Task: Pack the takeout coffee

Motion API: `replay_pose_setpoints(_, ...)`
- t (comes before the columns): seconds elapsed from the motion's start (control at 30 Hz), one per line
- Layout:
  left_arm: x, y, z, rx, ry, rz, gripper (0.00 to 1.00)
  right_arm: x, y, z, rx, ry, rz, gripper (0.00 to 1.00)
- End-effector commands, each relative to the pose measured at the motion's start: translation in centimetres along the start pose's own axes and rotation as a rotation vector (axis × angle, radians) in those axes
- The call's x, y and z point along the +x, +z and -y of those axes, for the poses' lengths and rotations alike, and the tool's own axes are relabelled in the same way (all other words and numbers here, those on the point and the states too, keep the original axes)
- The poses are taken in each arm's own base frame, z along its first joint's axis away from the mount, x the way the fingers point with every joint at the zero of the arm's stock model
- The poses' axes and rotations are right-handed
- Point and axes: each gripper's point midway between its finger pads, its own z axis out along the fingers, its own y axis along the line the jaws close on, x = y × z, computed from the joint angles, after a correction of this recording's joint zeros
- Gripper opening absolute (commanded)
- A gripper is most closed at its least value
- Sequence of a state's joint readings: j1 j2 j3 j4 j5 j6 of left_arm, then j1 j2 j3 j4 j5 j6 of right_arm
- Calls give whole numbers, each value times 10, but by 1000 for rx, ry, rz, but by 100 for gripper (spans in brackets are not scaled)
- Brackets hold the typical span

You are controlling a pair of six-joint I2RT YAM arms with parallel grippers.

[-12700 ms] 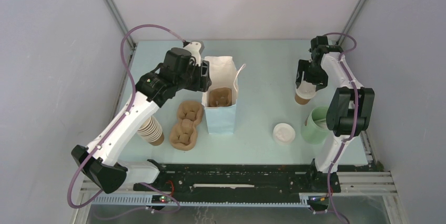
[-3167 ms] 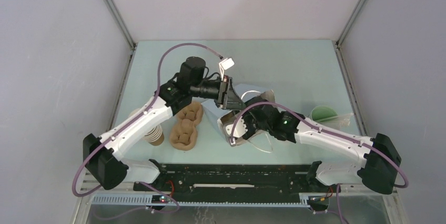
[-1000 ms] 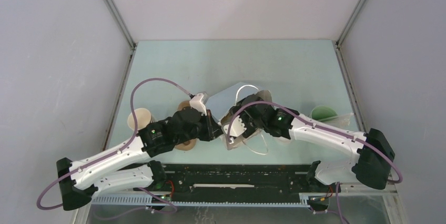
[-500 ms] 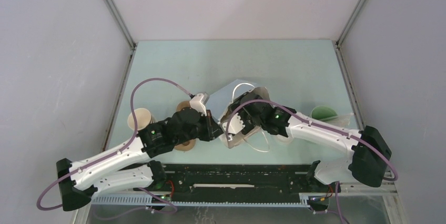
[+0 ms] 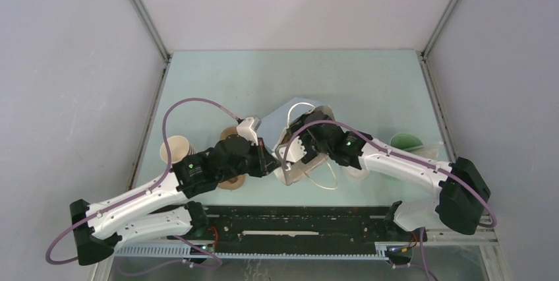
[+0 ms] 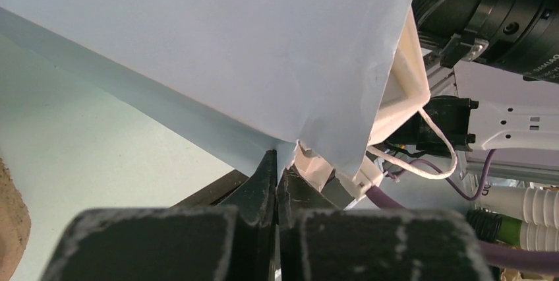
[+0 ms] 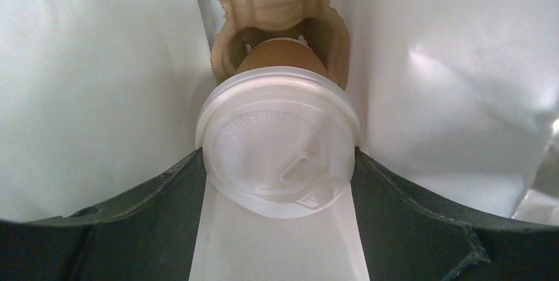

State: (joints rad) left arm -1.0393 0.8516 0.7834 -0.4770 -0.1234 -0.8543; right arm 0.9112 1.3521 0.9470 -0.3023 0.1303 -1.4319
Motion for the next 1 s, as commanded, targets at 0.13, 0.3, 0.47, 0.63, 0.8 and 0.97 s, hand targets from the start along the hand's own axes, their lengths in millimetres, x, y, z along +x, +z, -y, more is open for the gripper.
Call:
replay_pose_setpoints(0.13,11,-5,6,46,20,-47,0,6,8,16,59,15,-5,34)
replay_pose_setpoints(0.3,9,-5,8,49,19,-42,0,1,14,10,34,24,33,34)
replay_pose_setpoints(0.47,8,-7,8,50,19,-36,0,-10,15,11,34,29,99,35)
replay_pose_setpoints(0.63,7,-7,8,49,20,-34,0,-13,25,8,17,5,122,34)
replay_pose_setpoints(0.8,4,-9,8,48,18,-22,0,-7,28,-1,-29,41,96,33)
replay_pose_setpoints(0.97,2,-10,10,49,24,-18,0,-5,35,-4,-44,84,85,35)
